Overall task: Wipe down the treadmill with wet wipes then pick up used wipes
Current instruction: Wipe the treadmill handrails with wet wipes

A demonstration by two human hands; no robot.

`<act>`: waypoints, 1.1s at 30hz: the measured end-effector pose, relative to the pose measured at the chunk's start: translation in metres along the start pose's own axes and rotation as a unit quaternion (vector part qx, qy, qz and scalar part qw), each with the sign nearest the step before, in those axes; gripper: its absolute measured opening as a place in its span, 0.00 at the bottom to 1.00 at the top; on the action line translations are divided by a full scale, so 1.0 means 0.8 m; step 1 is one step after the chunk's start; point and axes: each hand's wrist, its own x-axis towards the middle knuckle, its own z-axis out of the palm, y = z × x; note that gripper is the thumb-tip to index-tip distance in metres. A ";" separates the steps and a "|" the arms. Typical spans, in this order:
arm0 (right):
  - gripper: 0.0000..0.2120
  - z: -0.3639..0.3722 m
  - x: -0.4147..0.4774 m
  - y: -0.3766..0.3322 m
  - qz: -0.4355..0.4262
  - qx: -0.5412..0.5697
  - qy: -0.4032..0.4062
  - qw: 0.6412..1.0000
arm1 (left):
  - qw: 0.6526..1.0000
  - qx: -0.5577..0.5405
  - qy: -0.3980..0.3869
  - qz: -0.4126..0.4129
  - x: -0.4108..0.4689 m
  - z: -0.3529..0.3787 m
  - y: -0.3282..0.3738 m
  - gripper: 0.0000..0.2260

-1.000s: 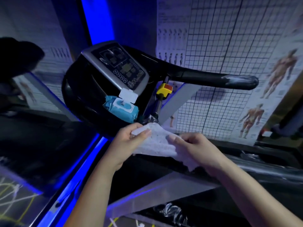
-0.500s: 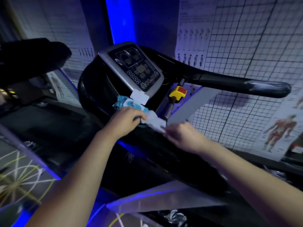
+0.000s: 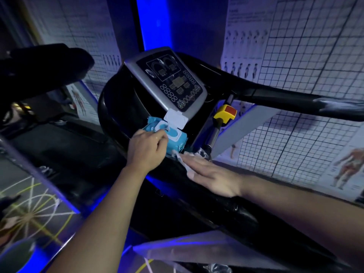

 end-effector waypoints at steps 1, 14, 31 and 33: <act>0.26 0.004 0.004 0.008 -0.003 0.007 -0.019 1.000 | 1.000 -0.003 0.011 -0.011 0.000 0.001 -0.001 0.17; 0.24 -0.016 0.056 0.106 -0.060 -0.067 0.028 0.996 | 0.998 -0.035 0.057 -0.018 0.003 0.015 -0.010 0.12; 0.21 0.013 0.023 0.056 -0.068 0.125 0.066 0.988 | 0.998 -0.022 0.052 -0.024 0.002 0.015 -0.010 0.13; 0.23 0.008 0.036 0.056 -0.043 0.070 0.047 0.995 | 0.998 -0.027 0.049 -0.031 0.002 0.015 -0.010 0.14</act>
